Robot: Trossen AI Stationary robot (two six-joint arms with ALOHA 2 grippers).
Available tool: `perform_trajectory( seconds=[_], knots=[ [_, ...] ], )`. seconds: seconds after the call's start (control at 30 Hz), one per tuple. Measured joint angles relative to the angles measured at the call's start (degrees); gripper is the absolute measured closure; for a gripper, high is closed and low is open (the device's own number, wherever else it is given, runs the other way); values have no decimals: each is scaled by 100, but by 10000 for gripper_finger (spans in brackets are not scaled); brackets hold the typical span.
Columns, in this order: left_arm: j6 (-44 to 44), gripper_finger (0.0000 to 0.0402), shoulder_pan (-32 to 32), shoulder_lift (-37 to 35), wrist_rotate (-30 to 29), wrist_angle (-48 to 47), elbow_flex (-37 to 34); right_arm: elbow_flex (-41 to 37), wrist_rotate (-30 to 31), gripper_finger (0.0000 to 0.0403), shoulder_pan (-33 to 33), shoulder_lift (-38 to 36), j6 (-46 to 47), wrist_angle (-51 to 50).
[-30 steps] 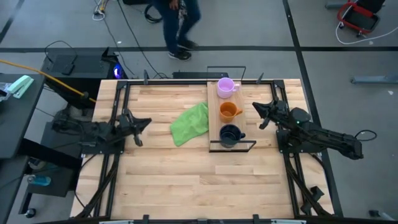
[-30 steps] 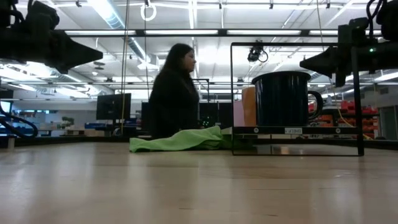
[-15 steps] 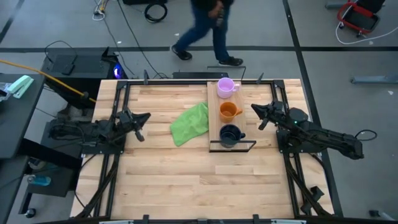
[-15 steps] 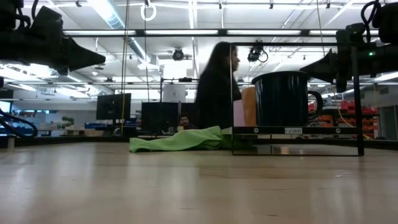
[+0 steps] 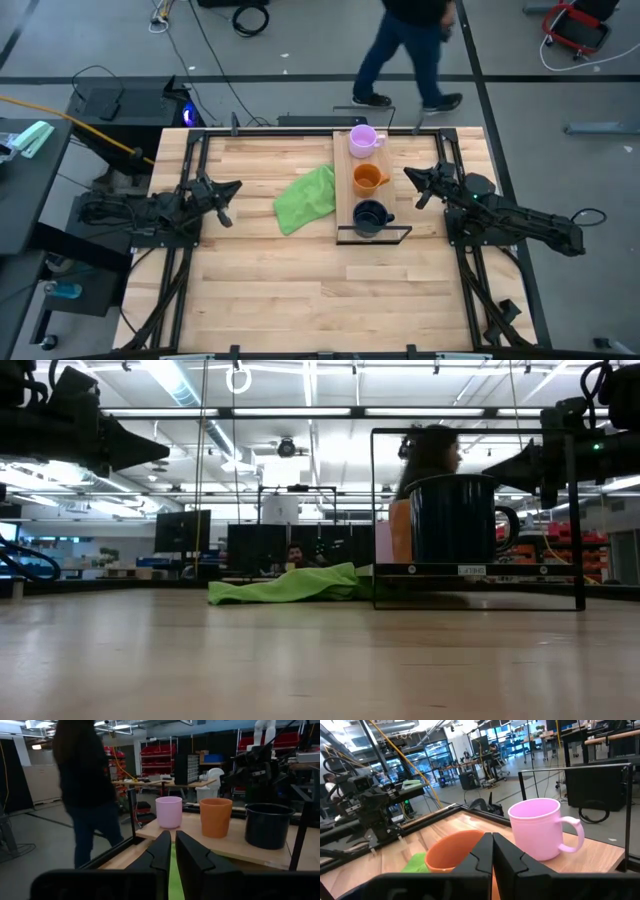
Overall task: Stack small to large cups/mugs on shelf
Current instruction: Return to Home Position
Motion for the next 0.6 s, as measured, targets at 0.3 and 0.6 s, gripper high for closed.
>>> perform_trajectory(
  seconds=[0.3,0.6],
  knots=[
    [0,368,0,0,-3,47,0,0,2,391,1,0,0,4],
    [0,371,0,0,-13,78,0,0,2,391,1,0,0,7]
  ],
)
